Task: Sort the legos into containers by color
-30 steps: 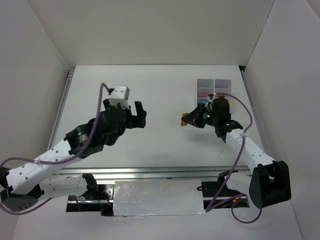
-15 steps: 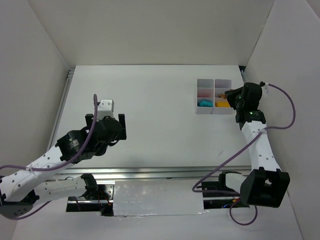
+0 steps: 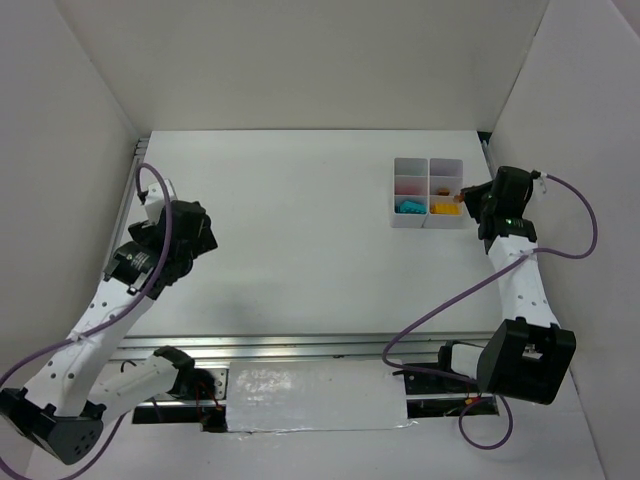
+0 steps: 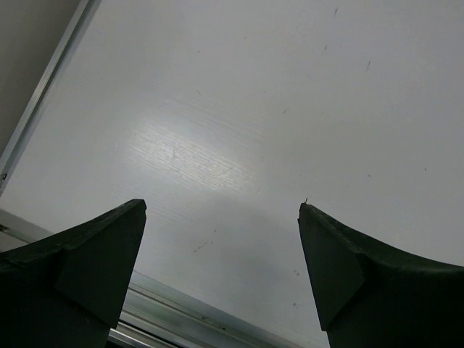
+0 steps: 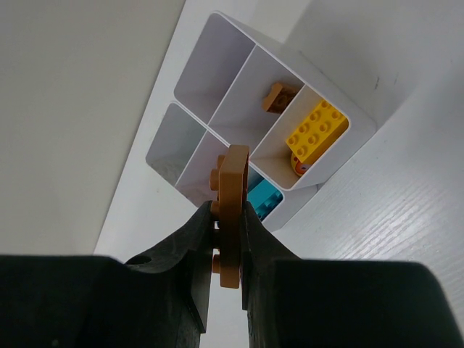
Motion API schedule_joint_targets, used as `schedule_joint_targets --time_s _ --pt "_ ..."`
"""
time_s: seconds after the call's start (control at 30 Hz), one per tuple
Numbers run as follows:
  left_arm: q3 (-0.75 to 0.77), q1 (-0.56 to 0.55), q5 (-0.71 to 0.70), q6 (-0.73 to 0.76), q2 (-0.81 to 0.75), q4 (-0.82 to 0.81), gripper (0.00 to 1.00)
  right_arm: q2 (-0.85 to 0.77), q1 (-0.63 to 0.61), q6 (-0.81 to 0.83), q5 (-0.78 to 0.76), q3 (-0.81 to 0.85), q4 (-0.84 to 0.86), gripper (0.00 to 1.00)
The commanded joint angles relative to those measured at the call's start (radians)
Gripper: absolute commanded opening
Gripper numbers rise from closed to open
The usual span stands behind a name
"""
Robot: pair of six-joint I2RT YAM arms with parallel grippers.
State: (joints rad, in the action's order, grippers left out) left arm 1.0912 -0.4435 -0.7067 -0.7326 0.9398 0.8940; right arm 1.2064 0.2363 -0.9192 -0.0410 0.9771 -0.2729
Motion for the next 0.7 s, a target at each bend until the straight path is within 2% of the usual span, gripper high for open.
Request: schedule_joint_targets --time_s 0.0,0.1,0.23,0.67 --pt "0.010 0.028 0.049 0.067 0.016 -0.049 0.99 -0.022 0.008 0.008 0.006 0.026 0.052 0.00" --pt "0.000 0.028 0.056 0.097 0.031 -0.044 0.99 -0.004 0.009 0.014 0.004 0.028 0.047 0.00" --pt "-0.069 0.028 0.105 0.137 -0.012 -0.122 0.99 0.004 0.009 0.017 0.019 0.017 0.066 0.00" --pt "-0.073 0.029 0.167 0.134 0.001 -0.129 1.00 0.024 0.011 0.017 0.061 0.005 0.103 0.00"
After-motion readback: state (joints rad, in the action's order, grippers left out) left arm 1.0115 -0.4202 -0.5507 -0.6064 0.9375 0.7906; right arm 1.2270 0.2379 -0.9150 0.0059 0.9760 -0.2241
